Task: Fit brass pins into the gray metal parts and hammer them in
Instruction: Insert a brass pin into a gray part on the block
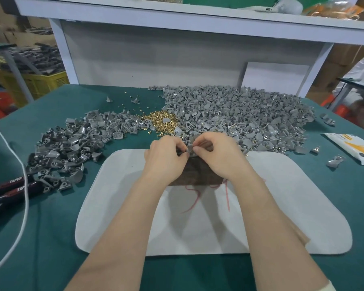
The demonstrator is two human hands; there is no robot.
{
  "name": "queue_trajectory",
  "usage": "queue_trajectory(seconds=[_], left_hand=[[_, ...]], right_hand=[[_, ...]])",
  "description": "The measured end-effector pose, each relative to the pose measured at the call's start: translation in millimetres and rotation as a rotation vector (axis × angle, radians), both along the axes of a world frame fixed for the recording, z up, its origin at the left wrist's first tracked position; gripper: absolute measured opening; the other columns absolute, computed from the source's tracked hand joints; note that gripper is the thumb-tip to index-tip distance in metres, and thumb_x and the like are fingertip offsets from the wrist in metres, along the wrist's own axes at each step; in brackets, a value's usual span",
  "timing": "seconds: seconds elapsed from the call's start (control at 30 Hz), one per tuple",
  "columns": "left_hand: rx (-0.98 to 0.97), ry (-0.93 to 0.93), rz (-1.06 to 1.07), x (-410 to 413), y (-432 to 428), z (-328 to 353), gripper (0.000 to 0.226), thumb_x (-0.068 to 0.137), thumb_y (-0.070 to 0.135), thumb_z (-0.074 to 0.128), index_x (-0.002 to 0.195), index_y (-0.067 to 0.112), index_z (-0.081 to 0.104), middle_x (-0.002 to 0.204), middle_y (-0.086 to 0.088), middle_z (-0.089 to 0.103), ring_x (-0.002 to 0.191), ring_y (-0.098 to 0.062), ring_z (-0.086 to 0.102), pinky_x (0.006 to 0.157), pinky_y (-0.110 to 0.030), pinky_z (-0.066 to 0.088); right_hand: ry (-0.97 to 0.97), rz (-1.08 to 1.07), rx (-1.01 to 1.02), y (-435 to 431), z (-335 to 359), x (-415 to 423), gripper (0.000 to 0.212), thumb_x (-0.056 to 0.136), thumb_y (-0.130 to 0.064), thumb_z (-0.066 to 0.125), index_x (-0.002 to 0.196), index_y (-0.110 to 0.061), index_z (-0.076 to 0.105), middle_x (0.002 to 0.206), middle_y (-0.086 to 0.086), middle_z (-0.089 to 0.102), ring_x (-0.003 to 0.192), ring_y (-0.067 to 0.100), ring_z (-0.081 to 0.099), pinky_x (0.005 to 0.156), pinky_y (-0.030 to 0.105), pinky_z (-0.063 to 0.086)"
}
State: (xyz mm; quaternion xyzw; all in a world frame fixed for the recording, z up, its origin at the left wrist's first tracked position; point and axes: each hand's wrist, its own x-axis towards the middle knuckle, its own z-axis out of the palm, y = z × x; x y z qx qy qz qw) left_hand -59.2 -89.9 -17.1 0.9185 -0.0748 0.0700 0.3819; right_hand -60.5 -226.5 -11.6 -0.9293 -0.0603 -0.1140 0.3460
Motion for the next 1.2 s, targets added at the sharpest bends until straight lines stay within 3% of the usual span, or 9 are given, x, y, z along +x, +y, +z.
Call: queue_trajectory(seconds=[0.1,0.27,0.6,0.87,0.97,1.03,1.1,1.2], left_hand=[[-0.007,0.003,-0.006,0.1,0.2,-0.2,0.013,0.086,0.022,0.064,0.078,0.029,0.059,0.099,-0.001,0.068,0.106,-0.027,0.058,0.094,-0.042,0.046],[-0.008,0.010,-0.003,0.2,0.6,-0.3,0.013,0.086,0.022,0.064,0.079,0.030,0.058,0.100,-0.001,0.069,0.107,-0.027,0.058,0.094,-0.042,0.046],[-0.012,0.018,0.004,-0.3,0.2,0.3,0.011,0.086,0.025,0.066,0.080,0.029,0.057,0.099,-0.001,0.069,0.107,-0.027,0.058,0.095,-0.042,0.045],[-0.002,0.007,0.009,-1.1,0.0,0.7,0.014,0.086,0.022,0.065,0.077,0.030,0.057,0.097,0.001,0.068,0.105,-0.026,0.058,0.094,-0.042,0.046],[0.004,0.001,0.011,-1.1,-0.5,1.0,0.020,0.085,0.021,0.065,0.071,0.031,0.056,0.092,0.003,0.067,0.103,-0.026,0.059,0.093,-0.042,0.047],[0.007,0.003,0.016,-0.6,0.3,0.7,0.024,0.086,0.021,0.064,0.067,0.032,0.053,0.092,0.004,0.066,0.104,-0.026,0.059,0.094,-0.042,0.046],[0.010,0.009,0.018,-0.4,0.6,0.2,0.022,0.086,0.020,0.063,0.069,0.031,0.054,0.096,0.004,0.067,0.106,-0.026,0.058,0.094,-0.042,0.046],[0.032,0.006,0.031,-1.2,0.1,0.8,0.018,0.086,0.021,0.062,0.071,0.031,0.056,0.093,0.007,0.064,0.105,-0.025,0.057,0.093,-0.042,0.046]], right_hand=[[-0.051,-0.023,-0.121,3.0,0.0,-1.8,0.007,0.086,-0.018,0.063,0.084,-0.025,0.064,0.077,-0.009,0.058,0.081,0.015,0.055,0.076,0.029,0.045],[-0.072,-0.019,-0.239,5.7,1.6,-2.2,0.008,0.089,-0.020,0.059,0.094,-0.022,0.064,0.091,-0.001,0.056,0.090,0.020,0.053,0.082,0.034,0.045],[-0.088,-0.023,-0.293,7.2,2.1,-3.5,0.008,0.091,-0.021,0.056,0.095,-0.022,0.062,0.088,-0.004,0.048,0.089,0.019,0.050,0.081,0.033,0.043],[-0.059,-0.021,-0.230,4.4,1.4,-2.5,0.006,0.090,-0.021,0.059,0.093,-0.023,0.064,0.090,-0.003,0.056,0.088,0.018,0.053,0.081,0.032,0.045],[-0.014,-0.039,0.005,-1.4,4.0,-3.9,0.013,0.091,-0.015,0.057,0.094,-0.021,0.068,0.090,-0.002,0.066,0.086,0.015,0.060,0.084,0.029,0.047],[-0.042,-0.181,0.187,-10.9,6.3,-4.3,0.019,0.094,-0.011,0.051,0.095,-0.020,0.067,0.091,0.003,0.069,0.087,0.021,0.064,0.085,0.034,0.050],[-0.071,-0.409,0.039,-28.0,6.4,-4.4,0.017,0.094,-0.017,0.050,0.096,-0.017,0.067,0.095,0.006,0.069,0.091,0.027,0.062,0.079,0.030,0.048],[0.234,-0.465,-0.257,-42.3,4.4,-8.8,0.032,0.092,-0.037,0.051,0.088,-0.010,0.067,0.080,0.008,0.066,0.077,0.028,0.057,0.068,0.027,0.040]])
